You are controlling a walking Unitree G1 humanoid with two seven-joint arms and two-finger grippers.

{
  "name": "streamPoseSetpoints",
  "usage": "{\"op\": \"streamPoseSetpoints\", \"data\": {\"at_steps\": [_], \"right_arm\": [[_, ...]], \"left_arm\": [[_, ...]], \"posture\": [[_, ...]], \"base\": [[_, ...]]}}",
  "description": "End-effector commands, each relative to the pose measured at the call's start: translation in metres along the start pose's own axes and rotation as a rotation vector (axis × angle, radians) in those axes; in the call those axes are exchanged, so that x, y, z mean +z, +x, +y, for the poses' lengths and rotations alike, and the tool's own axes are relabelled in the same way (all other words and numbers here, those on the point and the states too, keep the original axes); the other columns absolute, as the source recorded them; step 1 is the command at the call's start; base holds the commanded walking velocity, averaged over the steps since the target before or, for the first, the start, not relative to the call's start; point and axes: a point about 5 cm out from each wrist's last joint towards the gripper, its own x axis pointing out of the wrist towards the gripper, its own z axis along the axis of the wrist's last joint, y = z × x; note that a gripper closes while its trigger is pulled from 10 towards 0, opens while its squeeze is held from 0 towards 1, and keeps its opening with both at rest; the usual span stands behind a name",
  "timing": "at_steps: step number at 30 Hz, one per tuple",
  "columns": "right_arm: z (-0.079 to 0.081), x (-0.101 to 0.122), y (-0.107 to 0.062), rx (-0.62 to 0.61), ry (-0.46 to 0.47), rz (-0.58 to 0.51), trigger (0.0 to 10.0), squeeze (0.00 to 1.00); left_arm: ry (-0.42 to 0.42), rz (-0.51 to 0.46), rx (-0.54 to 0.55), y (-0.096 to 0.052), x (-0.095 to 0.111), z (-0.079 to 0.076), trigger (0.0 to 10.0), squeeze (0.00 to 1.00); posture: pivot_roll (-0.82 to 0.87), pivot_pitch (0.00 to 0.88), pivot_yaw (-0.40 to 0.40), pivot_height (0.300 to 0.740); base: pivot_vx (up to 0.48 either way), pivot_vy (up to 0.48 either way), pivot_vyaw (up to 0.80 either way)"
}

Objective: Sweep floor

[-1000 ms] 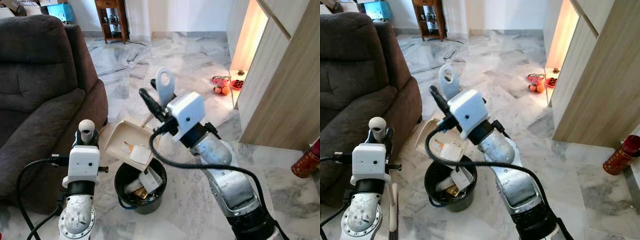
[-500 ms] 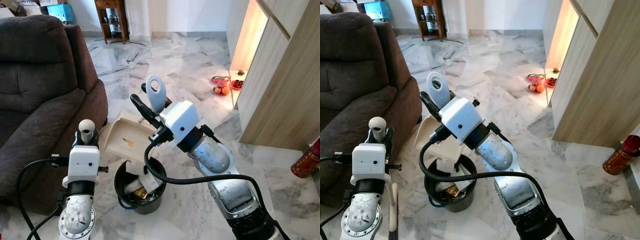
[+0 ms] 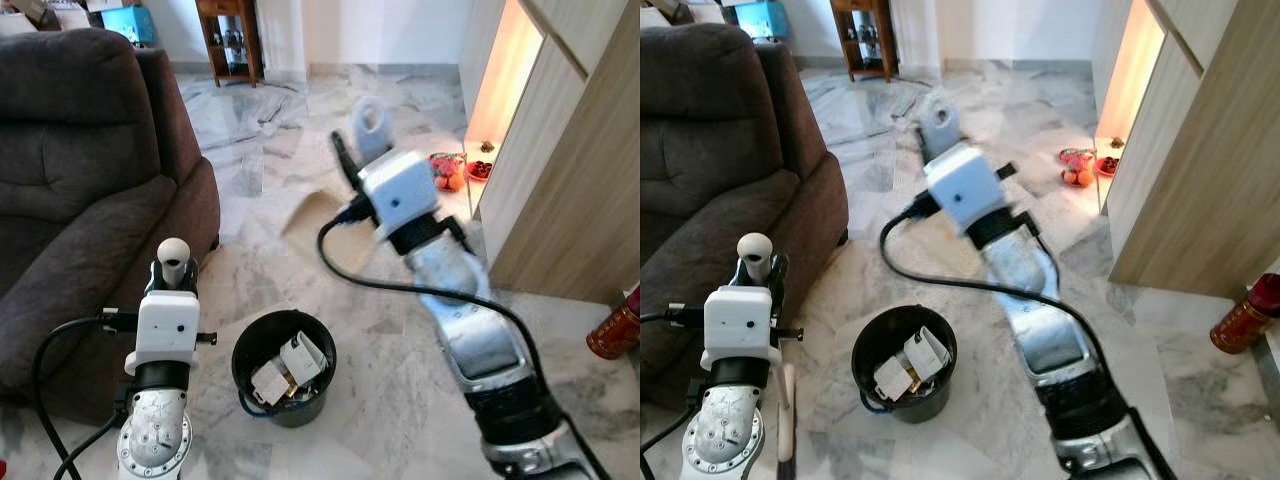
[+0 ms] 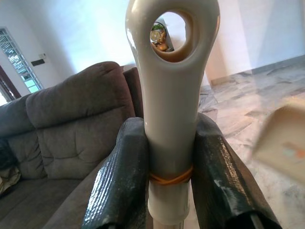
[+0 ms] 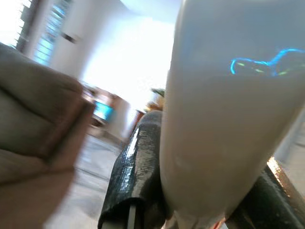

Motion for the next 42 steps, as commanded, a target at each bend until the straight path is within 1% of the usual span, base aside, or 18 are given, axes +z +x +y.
{"op": "streamPoseSetpoints", "data": {"at_steps": [1,4,6,7,9,10,13,14,17,18,21,24,25,26,29,35,38,42], "right_arm": [[-0.007,-0.005,0.002,-0.045,-0.001,0.013,10.0,0.00],[-0.011,-0.021,-0.003,-0.067,0.034,0.079,10.0,0.00],[-0.012,-0.029,-0.006,-0.072,0.024,0.103,10.0,0.00],[-0.015,-0.038,-0.010,-0.080,0.007,0.133,10.0,0.00],[-0.016,-0.041,-0.012,-0.084,0.001,0.146,10.0,0.00],[-0.020,-0.051,-0.017,-0.091,-0.005,0.179,10.0,0.00],[-0.022,-0.065,-0.023,-0.102,0.008,0.233,10.0,0.00],[-0.024,-0.074,-0.029,-0.114,0.018,0.278,10.0,0.00],[-0.028,-0.087,-0.040,-0.142,0.043,0.334,10.0,0.00],[-0.028,-0.087,-0.040,-0.142,0.043,0.334,10.0,0.00],[-0.032,-0.109,-0.058,-0.152,0.044,0.415,10.0,0.00],[-0.033,-0.116,-0.065,-0.165,0.089,0.439,10.0,0.00],[-0.034,-0.118,-0.069,-0.191,0.178,0.448,10.0,0.00],[-0.034,-0.118,-0.071,-0.196,0.211,0.441,10.0,0.00],[-0.033,-0.116,-0.076,-0.191,0.244,0.418,10.0,0.00],[-0.034,-0.118,-0.083,-0.184,0.251,0.411,10.0,0.00],[-0.040,-0.120,-0.092,-0.225,0.291,0.427,10.0,0.00],[-0.037,-0.117,-0.098,-0.206,0.306,0.420,10.0,0.00]], "left_arm": [[0.022,-0.039,0.004,0.001,0.006,0.003,10.0,0.00],[0.022,-0.038,0.001,0.001,0.006,0.002,10.0,0.00],[0.021,-0.037,0.001,0.001,0.006,0.003,10.0,0.00],[0.022,-0.034,-0.001,0.000,0.005,0.003,10.0,0.00],[0.022,-0.033,-0.002,0.000,0.005,0.004,10.0,0.00],[0.024,-0.029,-0.007,-0.001,0.004,0.004,10.0,0.00],[0.023,-0.025,-0.017,-0.001,0.003,0.004,10.0,0.00],[0.020,-0.021,-0.029,-0.002,0.003,0.003,10.0,0.00],[0.015,-0.017,-0.045,-0.002,0.002,0.001,10.0,0.00],[0.015,-0.017,-0.045,-0.002,0.002,0.001,10.0,0.00],[0.011,-0.010,-0.065,-0.004,0.001,-0.001,10.0,0.00],[0.010,-0.006,-0.069,-0.005,0.001,-0.001,10.0,0.00],[0.012,0.004,-0.071,-0.007,-0.001,0.000,10.0,0.00],[0.012,0.011,-0.071,-0.009,-0.003,0.000,10.0,0.00],[0.012,0.027,-0.064,-0.012,-0.006,0.002,10.0,0.00],[0.013,0.045,-0.059,-0.016,-0.009,0.004,10.0,0.00],[0.019,0.052,-0.054,-0.018,-0.010,0.008,10.0,0.00],[0.021,0.054,-0.051,-0.019,-0.011,0.009,10.0,0.00]], "posture": [[-0.19,0.062,0.083,0.740],[-0.18,0.062,0.085,0.740],[-0.18,0.061,0.087,0.740],[-0.18,0.061,0.089,0.740],[-0.18,0.061,0.089,0.740],[-0.18,0.061,0.090,0.740],[-0.18,0.058,0.095,0.740],[-0.18,0.058,0.097,0.740],[-0.18,0.058,0.101,0.740],[-0.18,0.058,0.101,0.740],[-0.18,0.054,0.105,0.740],[-0.18,0.054,0.105,0.740],[-0.18,0.054,0.105,0.740],[-0.18,0.053,0.105,0.740],[-0.18,0.054,0.106,0.740],[-0.18,0.050,0.106,0.740],[-0.18,0.046,0.105,0.740],[-0.18,0.040,0.109,0.740]], "base": [[0.000,0.000,0.00],[0.000,0.000,0.00],[0.000,0.000,0.00],[0.000,0.000,0.00],[0.000,0.000,0.00],[0.000,0.000,0.00],[0.000,0.000,0.00],[0.000,0.000,0.00],[0.000,0.000,0.00],[0.000,0.000,0.00],[0.000,0.000,0.00],[0.000,0.000,0.00],[0.000,0.000,0.00],[0.000,0.000,0.00],[0.000,0.000,0.00],[0.000,0.000,0.00],[0.000,0.000,0.00],[0.000,0.000,0.00]]}}
